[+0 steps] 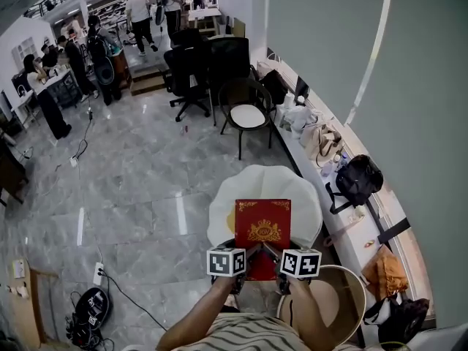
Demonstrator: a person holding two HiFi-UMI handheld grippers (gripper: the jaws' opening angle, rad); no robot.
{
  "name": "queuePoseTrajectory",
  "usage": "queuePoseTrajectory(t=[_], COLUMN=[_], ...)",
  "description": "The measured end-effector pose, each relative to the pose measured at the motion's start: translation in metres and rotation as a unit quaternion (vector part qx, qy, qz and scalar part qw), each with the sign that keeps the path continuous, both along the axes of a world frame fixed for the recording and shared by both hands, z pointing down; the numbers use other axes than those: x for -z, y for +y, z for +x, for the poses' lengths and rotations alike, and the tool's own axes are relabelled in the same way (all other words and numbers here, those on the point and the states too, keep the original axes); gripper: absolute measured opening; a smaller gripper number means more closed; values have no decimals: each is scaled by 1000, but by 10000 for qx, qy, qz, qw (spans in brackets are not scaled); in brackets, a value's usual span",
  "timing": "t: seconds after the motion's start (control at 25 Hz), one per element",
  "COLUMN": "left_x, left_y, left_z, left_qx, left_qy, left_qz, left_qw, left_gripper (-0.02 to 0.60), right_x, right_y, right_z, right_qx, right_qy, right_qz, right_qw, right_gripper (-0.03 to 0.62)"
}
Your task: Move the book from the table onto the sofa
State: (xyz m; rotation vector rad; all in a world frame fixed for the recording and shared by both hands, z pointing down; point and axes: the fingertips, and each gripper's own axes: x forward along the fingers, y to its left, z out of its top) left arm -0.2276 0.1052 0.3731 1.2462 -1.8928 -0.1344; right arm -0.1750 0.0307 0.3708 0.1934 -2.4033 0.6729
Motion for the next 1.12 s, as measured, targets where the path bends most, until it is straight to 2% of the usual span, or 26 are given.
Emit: queuePoseTrajectory(t=[0.4, 0.76, 1.12], left_x=[-4, -15, -25], left_y=[28, 29, 4], left_z=[-75, -80, -81], left_qx=[-145, -212, -236], left_qy=[-20, 209, 253], left_qz=[-2, 16, -21], left_qw=[9999, 9996, 9994], left_gripper=[362, 363, 363], right_x=[-6, -12, -21], right_y=[30, 32, 8], right_z=[-74, -77, -78], right_qx=[-105, -230, -229], right_qy=[2, 220, 261], right_qz=[-21, 20, -3], right_qw=[9999, 9995, 9994], right_gripper=[359, 359, 359])
